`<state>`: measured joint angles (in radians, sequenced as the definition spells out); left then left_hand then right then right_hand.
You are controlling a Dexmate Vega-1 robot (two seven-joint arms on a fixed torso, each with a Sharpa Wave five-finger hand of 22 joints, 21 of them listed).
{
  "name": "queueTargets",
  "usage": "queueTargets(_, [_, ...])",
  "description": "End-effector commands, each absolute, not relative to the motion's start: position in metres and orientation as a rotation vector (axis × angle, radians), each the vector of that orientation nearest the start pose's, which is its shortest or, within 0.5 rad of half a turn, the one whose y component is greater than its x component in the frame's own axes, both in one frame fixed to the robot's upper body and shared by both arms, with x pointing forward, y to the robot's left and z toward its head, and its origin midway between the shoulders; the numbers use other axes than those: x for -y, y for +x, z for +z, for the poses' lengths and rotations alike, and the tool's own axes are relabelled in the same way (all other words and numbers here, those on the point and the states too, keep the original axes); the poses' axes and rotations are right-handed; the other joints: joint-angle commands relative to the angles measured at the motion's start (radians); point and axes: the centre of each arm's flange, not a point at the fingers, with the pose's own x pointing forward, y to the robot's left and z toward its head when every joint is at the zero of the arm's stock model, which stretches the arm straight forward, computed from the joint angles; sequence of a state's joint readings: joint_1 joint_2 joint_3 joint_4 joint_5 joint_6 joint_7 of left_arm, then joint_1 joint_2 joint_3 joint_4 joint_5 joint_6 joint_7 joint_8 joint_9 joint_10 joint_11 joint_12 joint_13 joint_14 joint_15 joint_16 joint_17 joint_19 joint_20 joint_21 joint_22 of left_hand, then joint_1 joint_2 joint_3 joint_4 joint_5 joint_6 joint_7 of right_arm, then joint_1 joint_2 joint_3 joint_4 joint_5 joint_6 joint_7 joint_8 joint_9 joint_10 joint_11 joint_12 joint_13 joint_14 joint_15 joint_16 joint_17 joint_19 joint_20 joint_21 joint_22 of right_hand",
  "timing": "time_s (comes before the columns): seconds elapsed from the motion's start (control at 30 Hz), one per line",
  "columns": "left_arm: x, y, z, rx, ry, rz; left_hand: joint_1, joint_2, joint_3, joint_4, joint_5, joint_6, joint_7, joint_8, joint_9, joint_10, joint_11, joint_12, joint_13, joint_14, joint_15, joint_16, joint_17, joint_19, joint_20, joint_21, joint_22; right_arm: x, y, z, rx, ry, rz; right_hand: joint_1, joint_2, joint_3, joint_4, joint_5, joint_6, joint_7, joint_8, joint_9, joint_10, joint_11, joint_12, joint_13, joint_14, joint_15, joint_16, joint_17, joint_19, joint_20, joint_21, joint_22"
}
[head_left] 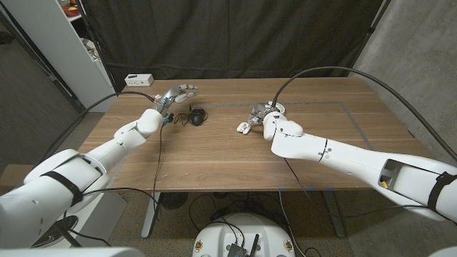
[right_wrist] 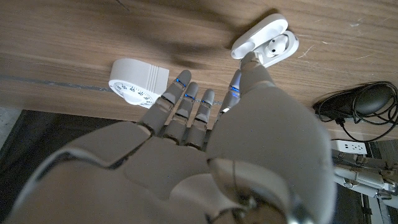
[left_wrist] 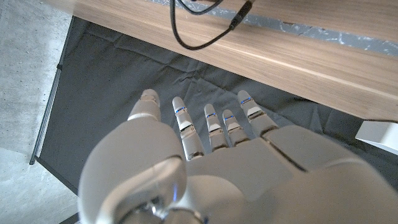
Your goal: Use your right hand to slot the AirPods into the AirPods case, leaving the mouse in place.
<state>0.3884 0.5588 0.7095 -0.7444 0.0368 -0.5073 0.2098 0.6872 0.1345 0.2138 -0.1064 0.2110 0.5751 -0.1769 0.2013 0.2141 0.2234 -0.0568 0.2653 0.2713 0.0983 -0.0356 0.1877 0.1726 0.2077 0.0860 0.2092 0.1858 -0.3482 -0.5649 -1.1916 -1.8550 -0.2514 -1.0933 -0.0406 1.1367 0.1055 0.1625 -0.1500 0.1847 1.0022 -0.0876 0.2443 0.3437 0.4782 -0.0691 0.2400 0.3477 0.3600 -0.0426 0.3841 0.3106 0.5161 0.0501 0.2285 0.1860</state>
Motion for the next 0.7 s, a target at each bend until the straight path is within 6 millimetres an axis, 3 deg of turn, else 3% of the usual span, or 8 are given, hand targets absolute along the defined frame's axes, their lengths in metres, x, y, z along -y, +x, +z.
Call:
queueTargets(0.03, [-0.3276, 0.7055, 0.0401, 0.694, 0.841, 0.042, 0.005, 0.004, -0.001, -0.003, -0.002, 0.004, -0.002, 0.004, 0.002, 0.002, -0.003, -0.003, 0.004, 0.006, -0.038, -0.005, 0.002, -0.003, 0.004, 0.002, 0.003, 0.0822, 0.6094, 0.0127, 0.169, -1.379, -0.029, -0.013, 0.003, 0.002, 0.007, 0.000, 0.006, 0.004, -0.001, 0.002, -0.007, 0.006, -0.004, 0.002, -0.023, -0.084, -0.009, -0.001, 0.001, 0.006, -0.003, 0.001])
queueTargets(0.3, [-0.3281, 0.7055, 0.0392, 0.687, 0.843, 0.047, 0.005, 0.003, -0.002, -0.003, -0.003, 0.003, -0.003, 0.003, 0.002, 0.003, -0.004, -0.002, 0.004, 0.006, -0.039, -0.005, 0.002, -0.004, 0.003, 0.002, 0.003, 0.0806, 0.6120, 0.0137, 0.162, -1.391, -0.022, -0.018, 0.003, -0.001, 0.008, 0.000, 0.010, 0.004, -0.002, 0.001, -0.020, 0.006, -0.009, -0.001, -0.065, -0.060, -0.028, -0.006, 0.000, 0.019, -0.004, 0.000])
queueTargets(0.7, [-0.3269, 0.7059, 0.0393, 0.687, 0.845, 0.047, 0.004, 0.002, -0.003, -0.003, -0.003, 0.002, -0.002, 0.003, 0.001, 0.002, -0.002, -0.003, 0.004, 0.005, -0.037, -0.005, 0.002, -0.006, 0.006, 0.002, 0.003, 0.0768, 0.6134, 0.0150, 0.154, -1.411, -0.009, -0.019, 0.006, -0.001, 0.008, 0.000, 0.014, 0.005, -0.003, 0.000, -0.025, 0.011, -0.011, -0.003, -0.071, -0.054, -0.033, -0.011, -0.002, 0.026, -0.006, 0.000])
